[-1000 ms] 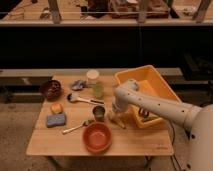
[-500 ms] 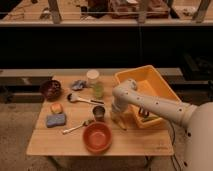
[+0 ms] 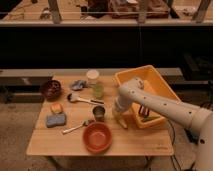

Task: Place banana in plastic cup

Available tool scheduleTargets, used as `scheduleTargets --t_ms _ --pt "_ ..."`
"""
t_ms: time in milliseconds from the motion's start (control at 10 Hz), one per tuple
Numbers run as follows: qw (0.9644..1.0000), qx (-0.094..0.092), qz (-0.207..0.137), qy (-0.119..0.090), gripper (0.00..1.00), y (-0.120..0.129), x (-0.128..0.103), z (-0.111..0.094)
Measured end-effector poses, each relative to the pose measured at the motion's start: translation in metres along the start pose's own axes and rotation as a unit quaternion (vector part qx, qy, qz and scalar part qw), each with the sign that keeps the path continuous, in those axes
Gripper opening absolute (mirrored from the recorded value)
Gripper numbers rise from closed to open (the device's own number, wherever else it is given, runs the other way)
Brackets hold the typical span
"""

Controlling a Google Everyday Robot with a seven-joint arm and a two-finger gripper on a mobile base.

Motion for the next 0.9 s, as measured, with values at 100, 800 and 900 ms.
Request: scheduleTargets --t_ms 100,800,900 --pt "0.9998 0.002 0.000 0.018 0.22 0.001 0.006 -0.024" --pt "0.9823 0.014 -0.070 0.173 0.22 -0.008 0.107 -0.176" --pt "0.9768 0.019 -0.082 0.197 0.22 -0.009 0.127 -0.184"
